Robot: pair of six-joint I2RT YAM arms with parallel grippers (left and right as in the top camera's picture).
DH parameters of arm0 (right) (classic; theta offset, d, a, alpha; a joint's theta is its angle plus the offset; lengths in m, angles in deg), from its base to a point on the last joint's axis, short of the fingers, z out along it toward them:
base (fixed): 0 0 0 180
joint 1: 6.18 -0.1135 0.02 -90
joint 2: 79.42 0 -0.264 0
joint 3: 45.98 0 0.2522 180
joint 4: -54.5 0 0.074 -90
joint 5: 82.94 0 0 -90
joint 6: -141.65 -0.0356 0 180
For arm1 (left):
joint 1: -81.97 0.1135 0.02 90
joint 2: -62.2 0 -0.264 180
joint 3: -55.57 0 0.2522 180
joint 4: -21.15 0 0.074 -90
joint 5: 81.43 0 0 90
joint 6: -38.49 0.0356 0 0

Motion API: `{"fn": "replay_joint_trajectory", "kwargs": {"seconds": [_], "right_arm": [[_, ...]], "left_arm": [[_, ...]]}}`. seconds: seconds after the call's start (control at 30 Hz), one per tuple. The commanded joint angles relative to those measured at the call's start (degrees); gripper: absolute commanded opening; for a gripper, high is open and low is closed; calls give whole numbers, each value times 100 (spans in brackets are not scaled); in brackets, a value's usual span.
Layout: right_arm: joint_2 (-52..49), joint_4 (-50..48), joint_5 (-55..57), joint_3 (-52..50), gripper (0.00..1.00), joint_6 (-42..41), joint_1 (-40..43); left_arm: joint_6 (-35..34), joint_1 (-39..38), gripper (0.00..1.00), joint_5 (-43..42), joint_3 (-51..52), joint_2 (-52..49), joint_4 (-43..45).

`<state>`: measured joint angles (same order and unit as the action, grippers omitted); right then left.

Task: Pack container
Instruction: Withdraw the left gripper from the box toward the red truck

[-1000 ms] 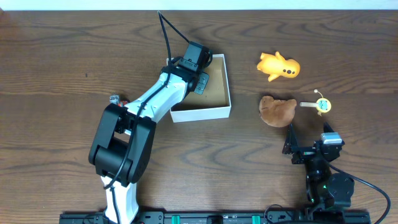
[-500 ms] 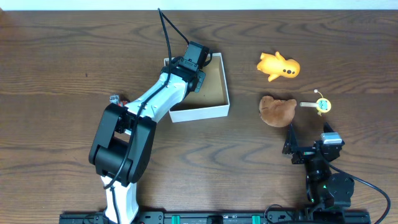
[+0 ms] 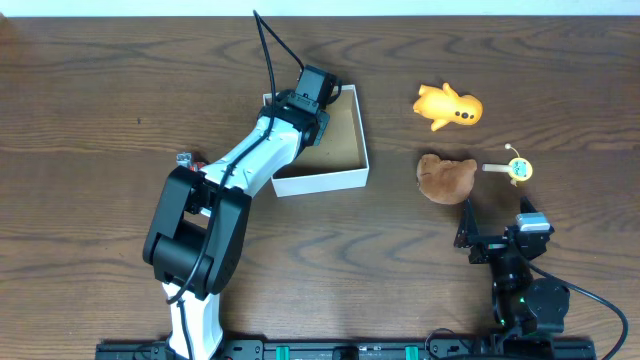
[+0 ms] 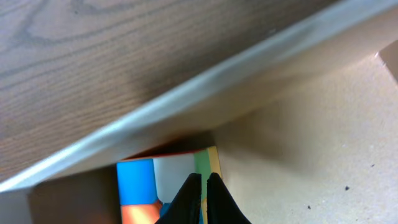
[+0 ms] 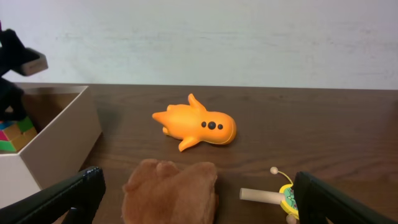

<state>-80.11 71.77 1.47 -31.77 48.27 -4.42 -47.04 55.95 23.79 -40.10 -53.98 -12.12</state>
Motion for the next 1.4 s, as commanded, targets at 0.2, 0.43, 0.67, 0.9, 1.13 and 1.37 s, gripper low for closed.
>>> {"fn": "replay_joint_trajectory", "kwargs": {"seconds": [0.2, 0.43, 0.67, 0.9, 1.13, 1.37], "right_arm": [[31, 15, 17, -13, 99, 68, 48], [31, 15, 17, -13, 99, 68, 48], [31, 15, 17, -13, 99, 68, 48], [31, 15, 17, -13, 99, 68, 48], [33, 15, 17, -13, 99, 68, 48], [31, 15, 17, -13, 99, 68, 48]], "left_arm": [[-70, 0, 13, 96, -562, 1276, -627], [-791, 577, 45, 485, -560, 2304, -1434], [-1436, 1543, 98, 479, -540, 2511, -3477], [-2127, 2173, 98, 374, -310, 2487, -3936], [-2107, 2511, 98, -494, -295, 2004, -3917], [-1639, 2549, 98, -498, -295, 1305, -4002]]}}
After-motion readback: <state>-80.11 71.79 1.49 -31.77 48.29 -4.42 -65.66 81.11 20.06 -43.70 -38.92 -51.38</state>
